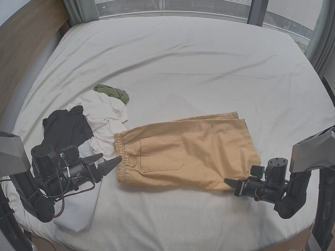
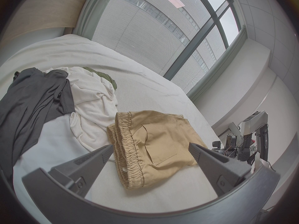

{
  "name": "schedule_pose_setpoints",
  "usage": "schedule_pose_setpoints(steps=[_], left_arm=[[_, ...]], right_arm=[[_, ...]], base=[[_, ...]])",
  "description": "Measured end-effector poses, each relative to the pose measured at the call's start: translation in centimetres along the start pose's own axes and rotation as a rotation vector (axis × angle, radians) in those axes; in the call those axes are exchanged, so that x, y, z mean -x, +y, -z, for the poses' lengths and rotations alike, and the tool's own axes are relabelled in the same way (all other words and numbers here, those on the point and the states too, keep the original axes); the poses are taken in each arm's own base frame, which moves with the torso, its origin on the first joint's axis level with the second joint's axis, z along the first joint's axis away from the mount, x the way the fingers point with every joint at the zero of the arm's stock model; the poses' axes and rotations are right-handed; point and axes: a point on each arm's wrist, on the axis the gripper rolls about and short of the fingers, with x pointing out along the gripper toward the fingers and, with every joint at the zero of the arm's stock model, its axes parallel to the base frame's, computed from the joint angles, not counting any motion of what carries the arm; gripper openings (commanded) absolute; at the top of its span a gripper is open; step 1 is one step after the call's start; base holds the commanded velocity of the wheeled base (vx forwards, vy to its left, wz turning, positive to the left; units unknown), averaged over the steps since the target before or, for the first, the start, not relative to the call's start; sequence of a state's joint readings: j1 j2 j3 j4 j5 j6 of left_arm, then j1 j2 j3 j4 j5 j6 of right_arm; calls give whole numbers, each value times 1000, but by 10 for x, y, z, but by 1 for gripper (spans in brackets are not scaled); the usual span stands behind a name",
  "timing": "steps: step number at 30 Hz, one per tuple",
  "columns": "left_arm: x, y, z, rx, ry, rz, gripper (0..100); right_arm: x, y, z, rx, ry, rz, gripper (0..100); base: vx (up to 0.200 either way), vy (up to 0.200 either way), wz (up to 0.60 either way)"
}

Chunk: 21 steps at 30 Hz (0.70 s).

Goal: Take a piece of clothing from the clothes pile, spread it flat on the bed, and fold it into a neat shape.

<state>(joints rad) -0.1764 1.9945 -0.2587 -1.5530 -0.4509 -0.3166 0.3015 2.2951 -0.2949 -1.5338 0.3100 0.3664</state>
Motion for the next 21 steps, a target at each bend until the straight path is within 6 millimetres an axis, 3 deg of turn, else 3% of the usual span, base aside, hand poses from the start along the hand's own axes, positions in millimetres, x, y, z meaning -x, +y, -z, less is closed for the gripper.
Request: schedule_pose_setpoints(steps=[14,21], left_arm=[[0,0,0,9,0,1,100],[0,-1,2,13,10,2,100]], right_arm=[[26,-3,15,5,75,50,0],[50,0,28,3,148,75,0]], base=[[0,0,0],[0,0,0]])
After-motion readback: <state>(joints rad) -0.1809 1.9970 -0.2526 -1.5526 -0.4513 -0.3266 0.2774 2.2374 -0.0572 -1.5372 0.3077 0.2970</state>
